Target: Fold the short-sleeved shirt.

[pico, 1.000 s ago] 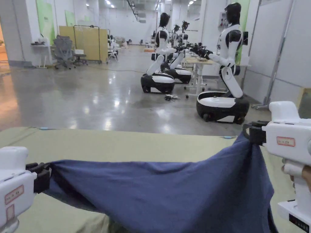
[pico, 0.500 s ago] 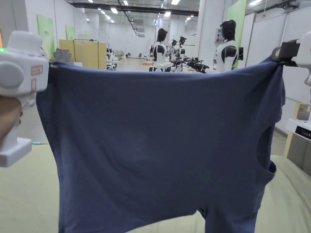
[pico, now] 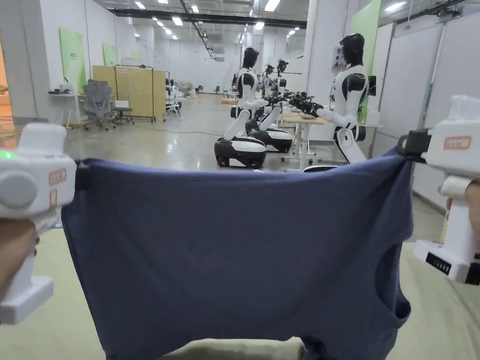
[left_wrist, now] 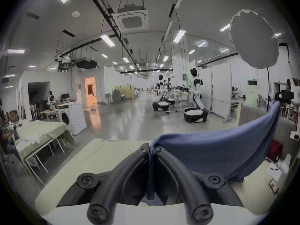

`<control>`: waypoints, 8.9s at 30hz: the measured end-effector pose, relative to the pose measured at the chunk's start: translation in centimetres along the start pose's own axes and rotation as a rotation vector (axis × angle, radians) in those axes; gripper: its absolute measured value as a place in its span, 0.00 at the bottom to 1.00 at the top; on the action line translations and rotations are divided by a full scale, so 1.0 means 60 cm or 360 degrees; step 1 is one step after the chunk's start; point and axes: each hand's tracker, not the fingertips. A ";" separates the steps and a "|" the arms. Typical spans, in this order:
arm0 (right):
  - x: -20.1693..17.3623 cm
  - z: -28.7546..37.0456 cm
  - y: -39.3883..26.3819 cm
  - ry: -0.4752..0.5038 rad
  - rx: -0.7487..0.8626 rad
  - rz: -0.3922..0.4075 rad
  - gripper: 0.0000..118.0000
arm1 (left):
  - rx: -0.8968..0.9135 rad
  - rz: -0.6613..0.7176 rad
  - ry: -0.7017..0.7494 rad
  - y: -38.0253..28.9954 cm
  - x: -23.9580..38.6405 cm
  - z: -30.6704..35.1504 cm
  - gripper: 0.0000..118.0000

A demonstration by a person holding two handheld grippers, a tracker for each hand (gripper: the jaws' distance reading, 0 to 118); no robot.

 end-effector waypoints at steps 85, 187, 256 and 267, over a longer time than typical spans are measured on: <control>0.037 0.448 -0.757 -0.0194 -0.1243 0.0201 0.25 | -0.0783 -0.0073 -0.0262 -0.611 0.018 0.431 0.00; 0.046 0.357 -0.521 0.0092 -0.0887 0.0109 0.11 | -0.0654 -0.0244 -0.0076 -0.470 0.026 0.377 0.05; 0.079 -0.150 -0.656 -0.0433 -0.1464 0.0258 0.32 | -0.0808 -0.0259 -0.0157 -0.460 0.130 -0.069 0.02; 0.035 -0.018 -0.535 -0.0168 -0.1163 0.0326 0.04 | -0.0573 -0.0221 -0.0156 -0.396 0.111 0.055 0.02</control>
